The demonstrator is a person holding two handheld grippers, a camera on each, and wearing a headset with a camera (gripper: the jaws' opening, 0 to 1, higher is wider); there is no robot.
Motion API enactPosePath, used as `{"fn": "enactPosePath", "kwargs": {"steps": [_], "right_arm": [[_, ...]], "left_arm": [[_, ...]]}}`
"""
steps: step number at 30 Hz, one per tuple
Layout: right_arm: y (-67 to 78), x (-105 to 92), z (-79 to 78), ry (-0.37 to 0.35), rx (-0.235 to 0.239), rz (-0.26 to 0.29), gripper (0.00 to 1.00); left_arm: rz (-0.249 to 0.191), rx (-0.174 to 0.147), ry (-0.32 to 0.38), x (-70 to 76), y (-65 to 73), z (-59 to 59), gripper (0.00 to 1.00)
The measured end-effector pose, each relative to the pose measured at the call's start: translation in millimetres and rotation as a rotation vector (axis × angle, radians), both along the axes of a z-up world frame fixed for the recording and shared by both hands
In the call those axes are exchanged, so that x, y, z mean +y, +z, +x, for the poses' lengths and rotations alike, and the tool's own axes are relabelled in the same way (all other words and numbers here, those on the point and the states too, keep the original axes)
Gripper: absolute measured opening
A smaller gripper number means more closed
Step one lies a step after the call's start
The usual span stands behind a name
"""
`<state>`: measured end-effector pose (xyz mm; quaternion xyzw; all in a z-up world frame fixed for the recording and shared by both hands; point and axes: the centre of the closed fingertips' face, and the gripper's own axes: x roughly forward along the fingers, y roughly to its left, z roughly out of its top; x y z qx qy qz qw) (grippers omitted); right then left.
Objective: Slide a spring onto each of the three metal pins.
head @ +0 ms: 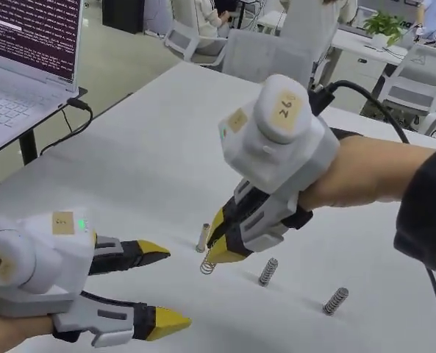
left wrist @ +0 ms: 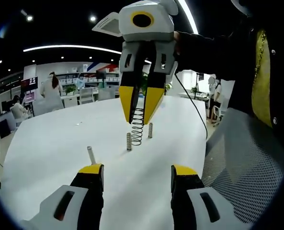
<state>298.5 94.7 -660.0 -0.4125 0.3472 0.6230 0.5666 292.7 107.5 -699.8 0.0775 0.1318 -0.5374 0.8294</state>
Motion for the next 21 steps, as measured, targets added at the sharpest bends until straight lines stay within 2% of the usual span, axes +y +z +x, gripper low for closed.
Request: {"fn": "enactPosePath", "kwargs": {"steps": [16,21], "right_arm": [[1.3,-3.1,16.4,-0.023,-0.012,-0.008,0.07],[2.5,-2.8,33.4,-0.037,-0.019,-0.01,0.07]], "left_arm": [[-0.012,0.01,0.039,4.9,-4.6,-0.7,0.79],[-0.014,0.014,0.045,5.1,-5.6,-2.6,0.84]]}}
